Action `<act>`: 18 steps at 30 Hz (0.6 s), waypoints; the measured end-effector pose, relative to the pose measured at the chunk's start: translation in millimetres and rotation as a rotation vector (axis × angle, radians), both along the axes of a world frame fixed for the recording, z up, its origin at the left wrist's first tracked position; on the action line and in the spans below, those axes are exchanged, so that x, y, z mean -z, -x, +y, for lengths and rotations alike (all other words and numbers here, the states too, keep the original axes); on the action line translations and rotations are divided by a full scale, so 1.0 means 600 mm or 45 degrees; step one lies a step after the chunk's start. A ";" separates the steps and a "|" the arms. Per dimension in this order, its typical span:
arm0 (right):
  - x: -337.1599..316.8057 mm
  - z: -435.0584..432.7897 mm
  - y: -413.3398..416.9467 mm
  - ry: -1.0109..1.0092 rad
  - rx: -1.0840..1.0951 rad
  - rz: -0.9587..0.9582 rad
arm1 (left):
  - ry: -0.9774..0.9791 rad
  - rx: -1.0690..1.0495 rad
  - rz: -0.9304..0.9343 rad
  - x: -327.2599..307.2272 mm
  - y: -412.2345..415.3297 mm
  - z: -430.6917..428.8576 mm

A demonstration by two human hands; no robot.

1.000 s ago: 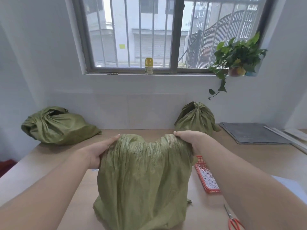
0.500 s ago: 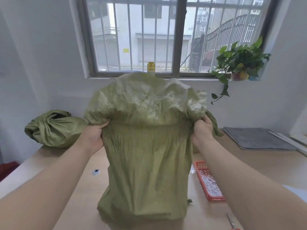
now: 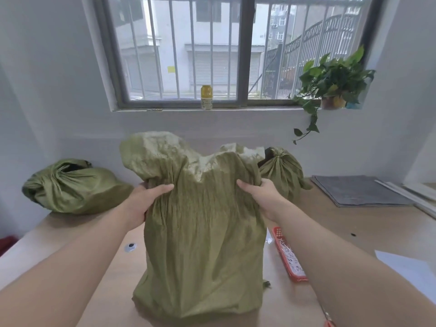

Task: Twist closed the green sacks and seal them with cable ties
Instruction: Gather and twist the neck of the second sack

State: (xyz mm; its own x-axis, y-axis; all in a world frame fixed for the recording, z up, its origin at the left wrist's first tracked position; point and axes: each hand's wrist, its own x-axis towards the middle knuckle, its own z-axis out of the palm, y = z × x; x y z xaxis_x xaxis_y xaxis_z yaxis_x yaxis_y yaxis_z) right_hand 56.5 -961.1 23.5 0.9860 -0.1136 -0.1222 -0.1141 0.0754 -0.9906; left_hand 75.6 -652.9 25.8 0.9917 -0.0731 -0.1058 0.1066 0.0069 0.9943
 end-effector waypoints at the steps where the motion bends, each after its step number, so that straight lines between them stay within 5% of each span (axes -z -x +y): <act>1: -0.001 0.004 -0.002 -0.035 0.069 -0.065 | -0.040 -0.063 -0.038 0.006 -0.008 0.000; 5: -0.002 0.001 -0.011 -0.050 0.353 -0.232 | 0.047 -0.442 -0.133 0.019 -0.033 0.012; 18: 0.012 0.009 -0.022 0.066 0.419 -0.277 | -0.177 -0.460 -0.194 0.026 -0.029 -0.002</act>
State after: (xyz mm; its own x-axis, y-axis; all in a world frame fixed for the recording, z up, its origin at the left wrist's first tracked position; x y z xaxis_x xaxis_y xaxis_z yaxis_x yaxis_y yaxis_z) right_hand 69.6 -955.4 16.4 0.8980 -0.4284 0.1001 0.1212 0.0222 -0.9924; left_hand 93.3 -653.9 10.3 0.9561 0.2868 0.0600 -0.0266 -0.1188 0.9926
